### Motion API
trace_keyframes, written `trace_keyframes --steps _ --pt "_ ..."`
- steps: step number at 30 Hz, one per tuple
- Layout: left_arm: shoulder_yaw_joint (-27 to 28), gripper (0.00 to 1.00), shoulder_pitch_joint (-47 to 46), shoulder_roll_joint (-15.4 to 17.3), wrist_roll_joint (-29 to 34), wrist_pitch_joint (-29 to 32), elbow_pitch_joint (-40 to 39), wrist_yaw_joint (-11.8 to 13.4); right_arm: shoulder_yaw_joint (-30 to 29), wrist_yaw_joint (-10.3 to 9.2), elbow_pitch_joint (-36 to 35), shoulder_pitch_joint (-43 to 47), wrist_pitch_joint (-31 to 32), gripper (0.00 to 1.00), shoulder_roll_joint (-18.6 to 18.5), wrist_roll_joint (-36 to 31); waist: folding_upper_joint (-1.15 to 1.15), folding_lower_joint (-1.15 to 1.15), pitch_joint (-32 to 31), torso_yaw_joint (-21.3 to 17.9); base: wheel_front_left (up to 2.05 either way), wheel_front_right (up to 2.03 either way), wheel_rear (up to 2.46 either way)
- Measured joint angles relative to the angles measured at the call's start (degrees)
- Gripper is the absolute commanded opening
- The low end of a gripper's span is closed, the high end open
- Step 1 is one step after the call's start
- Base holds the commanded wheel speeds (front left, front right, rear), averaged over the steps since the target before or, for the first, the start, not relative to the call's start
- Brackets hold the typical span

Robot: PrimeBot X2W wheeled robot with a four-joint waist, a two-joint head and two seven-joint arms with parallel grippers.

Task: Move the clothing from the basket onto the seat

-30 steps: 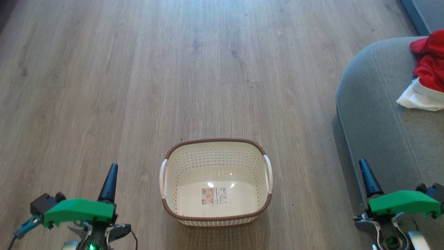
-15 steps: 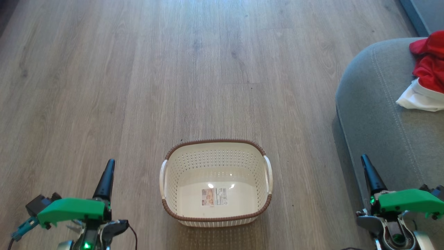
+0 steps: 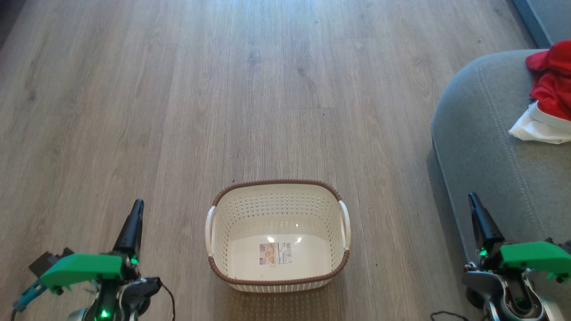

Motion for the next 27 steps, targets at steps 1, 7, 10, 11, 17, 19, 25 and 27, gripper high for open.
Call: trace_keyframes --steps 1,7,10,11,17,19,25,27 --pt "0.1 0.00 0.0 0.0 -0.5 0.0 -0.1 0.0 -0.1 0.00 -0.2 0.0 0.1 0.00 0.0 0.6 0.00 0.00 0.0 0.0 0.00 0.00 0.00" --pt "0.5 0.00 0.0 0.0 -3.8 1.0 -0.9 0.0 -0.4 0.00 -0.9 0.0 1.1 0.00 0.1 4.6 0.00 0.00 -0.1 0.0 0.00 0.00 0.00" --pt "0.6 0.00 0.0 0.0 -3.9 1.0 -1.0 0.0 -0.4 0.00 -0.9 0.0 1.1 0.00 0.2 4.9 0.00 0.00 -0.1 0.0 0.00 0.00 0.00" --pt "0.6 0.00 0.0 0.0 -3.9 1.0 -1.0 0.0 -0.4 0.00 -0.9 0.0 1.1 0.00 0.2 4.9 0.00 0.00 -0.1 0.0 0.00 0.00 0.00" --pt "0.7 0.00 0.0 0.0 -3.9 1.0 -1.1 0.0 -0.4 0.00 -0.9 0.0 1.1 0.00 0.3 4.9 0.00 0.00 -0.1 0.0 0.00 0.00 0.00" --pt "0.7 0.00 0.0 0.0 -3.9 1.0 -1.1 0.0 -0.4 0.00 -0.9 0.0 1.1 0.00 0.3 4.9 0.00 0.00 -0.1 0.0 0.00 0.00 0.00" --pt "0.7 0.00 0.0 0.0 -3.9 1.0 -1.1 0.0 -0.5 0.00 -0.9 0.0 1.1 0.00 0.3 4.9 0.00 0.00 -0.1 0.0 0.00 0.00 0.00" --pt "0.7 0.00 0.0 0.0 -3.9 1.0 -1.1 0.0 -0.5 0.00 -0.9 0.0 1.1 0.00 0.3 4.9 0.00 0.00 -0.1 0.0 0.00 0.00 0.00"
